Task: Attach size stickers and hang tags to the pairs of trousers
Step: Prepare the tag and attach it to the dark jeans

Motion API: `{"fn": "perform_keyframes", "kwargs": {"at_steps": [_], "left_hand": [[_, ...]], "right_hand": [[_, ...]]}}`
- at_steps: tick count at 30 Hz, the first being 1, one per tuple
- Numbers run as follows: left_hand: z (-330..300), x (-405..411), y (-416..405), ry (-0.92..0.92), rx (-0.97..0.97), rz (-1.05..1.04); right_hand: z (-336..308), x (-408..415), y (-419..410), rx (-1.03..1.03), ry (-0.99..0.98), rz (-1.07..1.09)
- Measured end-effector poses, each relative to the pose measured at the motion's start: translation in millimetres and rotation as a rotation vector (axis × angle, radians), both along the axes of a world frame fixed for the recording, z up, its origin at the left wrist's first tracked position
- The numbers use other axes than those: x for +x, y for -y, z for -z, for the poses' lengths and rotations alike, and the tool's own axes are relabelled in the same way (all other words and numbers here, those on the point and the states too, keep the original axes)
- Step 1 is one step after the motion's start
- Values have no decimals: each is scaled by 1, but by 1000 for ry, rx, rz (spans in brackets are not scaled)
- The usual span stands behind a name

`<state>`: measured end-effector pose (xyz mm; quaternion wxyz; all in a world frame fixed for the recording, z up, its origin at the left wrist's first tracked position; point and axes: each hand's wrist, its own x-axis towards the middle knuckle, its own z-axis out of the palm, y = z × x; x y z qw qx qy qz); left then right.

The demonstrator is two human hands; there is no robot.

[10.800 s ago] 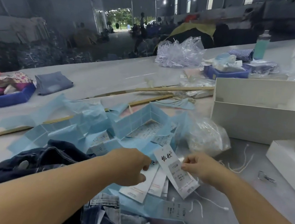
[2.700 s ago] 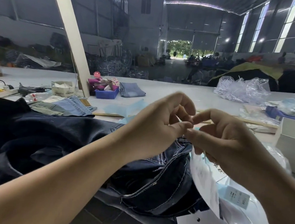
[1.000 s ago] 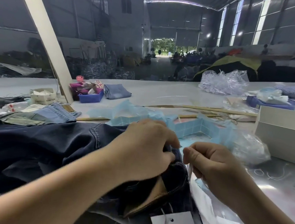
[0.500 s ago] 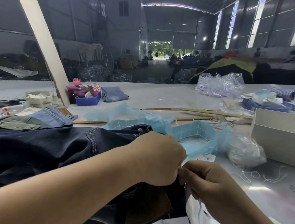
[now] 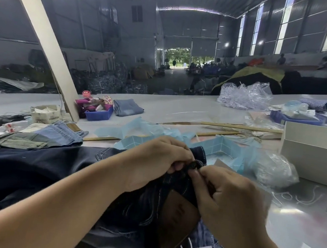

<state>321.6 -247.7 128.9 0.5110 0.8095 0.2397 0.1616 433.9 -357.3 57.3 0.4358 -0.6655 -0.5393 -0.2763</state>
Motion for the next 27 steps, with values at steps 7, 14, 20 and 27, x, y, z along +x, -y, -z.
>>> {"fn": "perform_keyframes", "kwargs": {"at_steps": [7,14,20,27], "left_hand": [[2,4,-11,-120,-7,129],[7,14,-11,-214,597,132],[10,17,-15,-264,688,132],[-1,18,-19,-439,676,174]], "right_hand": [[7,9,-9,-28,70,-38],[22,18,-10,30,98,2],[31,18,-15,26,112,-10],[32,18,-12,-41,70,-116]]}}
